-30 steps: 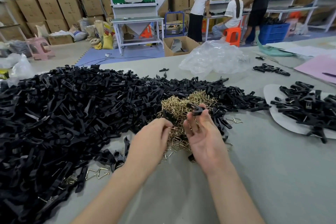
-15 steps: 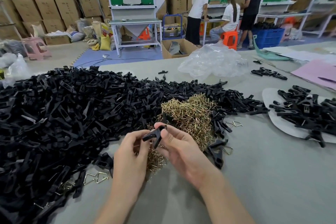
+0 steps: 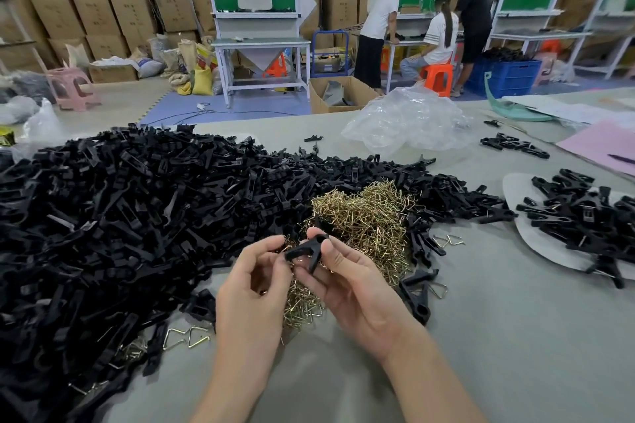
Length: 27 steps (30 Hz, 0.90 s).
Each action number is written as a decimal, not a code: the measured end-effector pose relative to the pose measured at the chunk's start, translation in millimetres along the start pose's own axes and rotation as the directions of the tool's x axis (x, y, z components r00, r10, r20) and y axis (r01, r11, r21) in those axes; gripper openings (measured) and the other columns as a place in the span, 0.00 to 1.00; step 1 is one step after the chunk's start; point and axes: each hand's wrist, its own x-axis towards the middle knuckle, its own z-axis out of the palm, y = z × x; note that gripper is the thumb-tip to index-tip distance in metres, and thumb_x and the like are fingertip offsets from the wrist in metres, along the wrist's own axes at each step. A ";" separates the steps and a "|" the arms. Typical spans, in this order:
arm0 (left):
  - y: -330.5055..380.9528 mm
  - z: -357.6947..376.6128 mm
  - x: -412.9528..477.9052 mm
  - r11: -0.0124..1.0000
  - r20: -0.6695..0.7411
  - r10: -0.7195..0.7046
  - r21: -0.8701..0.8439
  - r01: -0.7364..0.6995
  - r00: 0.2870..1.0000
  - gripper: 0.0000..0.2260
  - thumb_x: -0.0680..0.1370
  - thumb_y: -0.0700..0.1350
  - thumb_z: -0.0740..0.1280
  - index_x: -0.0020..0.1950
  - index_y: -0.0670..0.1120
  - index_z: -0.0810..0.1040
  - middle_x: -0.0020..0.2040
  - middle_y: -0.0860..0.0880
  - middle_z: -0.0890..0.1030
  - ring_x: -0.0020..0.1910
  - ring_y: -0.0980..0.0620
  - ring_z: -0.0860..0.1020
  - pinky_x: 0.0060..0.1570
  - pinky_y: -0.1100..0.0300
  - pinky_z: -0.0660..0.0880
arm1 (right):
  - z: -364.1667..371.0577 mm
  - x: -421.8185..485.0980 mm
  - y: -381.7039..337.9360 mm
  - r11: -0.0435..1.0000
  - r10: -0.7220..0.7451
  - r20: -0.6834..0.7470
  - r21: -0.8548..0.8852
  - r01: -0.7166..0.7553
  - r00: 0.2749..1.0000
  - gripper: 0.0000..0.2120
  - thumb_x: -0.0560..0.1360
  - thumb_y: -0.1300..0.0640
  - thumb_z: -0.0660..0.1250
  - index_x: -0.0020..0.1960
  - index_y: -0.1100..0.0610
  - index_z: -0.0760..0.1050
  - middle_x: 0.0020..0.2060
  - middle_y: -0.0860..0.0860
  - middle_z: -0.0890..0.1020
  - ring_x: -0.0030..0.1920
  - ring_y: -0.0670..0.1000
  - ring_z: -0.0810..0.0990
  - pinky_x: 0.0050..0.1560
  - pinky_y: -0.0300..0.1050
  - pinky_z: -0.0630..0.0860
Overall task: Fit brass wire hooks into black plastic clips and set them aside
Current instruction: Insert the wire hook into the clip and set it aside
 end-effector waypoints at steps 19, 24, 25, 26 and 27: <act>13.5 3.3 -1.3 0.611 0.365 -0.477 -0.517 0.600 0.800 0.07 0.69 0.48 0.73 0.43 0.47 0.86 0.38 0.50 0.81 0.33 0.57 0.77 0.34 0.65 0.76 | -1.7 1.6 1.2 0.995 -0.104 -0.003 -0.002 0.104 0.995 0.12 0.75 0.62 0.67 0.56 0.56 0.84 0.59 0.56 0.84 0.55 0.52 0.84 0.56 0.43 0.82; 12.7 4.5 -1.7 0.567 0.380 -0.495 -0.540 0.622 0.782 0.11 0.69 0.48 0.73 0.50 0.46 0.83 0.40 0.51 0.81 0.33 0.58 0.77 0.35 0.64 0.75 | -2.1 3.9 4.7 0.997 -0.079 0.015 0.003 0.079 0.997 0.14 0.77 0.63 0.65 0.62 0.61 0.77 0.60 0.59 0.83 0.56 0.54 0.84 0.56 0.44 0.81; 12.1 5.4 -2.1 0.562 0.370 -0.501 -0.548 0.620 0.782 0.12 0.69 0.48 0.73 0.51 0.46 0.83 0.39 0.51 0.81 0.33 0.58 0.76 0.34 0.64 0.75 | -2.4 4.7 5.7 0.997 -0.078 0.016 0.002 0.078 0.997 0.14 0.77 0.63 0.64 0.63 0.62 0.77 0.59 0.59 0.83 0.56 0.54 0.84 0.56 0.44 0.81; 11.7 6.6 -2.7 0.559 0.355 -0.509 -0.556 0.615 0.784 0.13 0.69 0.48 0.73 0.52 0.45 0.82 0.39 0.51 0.81 0.33 0.58 0.76 0.34 0.65 0.75 | -2.6 5.1 6.4 0.997 -0.079 0.018 0.001 0.079 0.997 0.14 0.77 0.63 0.64 0.62 0.62 0.77 0.59 0.59 0.83 0.56 0.54 0.84 0.56 0.44 0.81; 10.6 7.6 -3.3 0.556 0.340 -0.512 -0.570 0.606 0.789 0.13 0.70 0.48 0.73 0.52 0.45 0.82 0.38 0.51 0.80 0.32 0.58 0.76 0.33 0.65 0.75 | -2.6 5.5 7.0 0.997 -0.083 0.019 0.001 0.083 0.996 0.14 0.77 0.63 0.64 0.62 0.62 0.77 0.59 0.59 0.83 0.56 0.54 0.84 0.55 0.44 0.81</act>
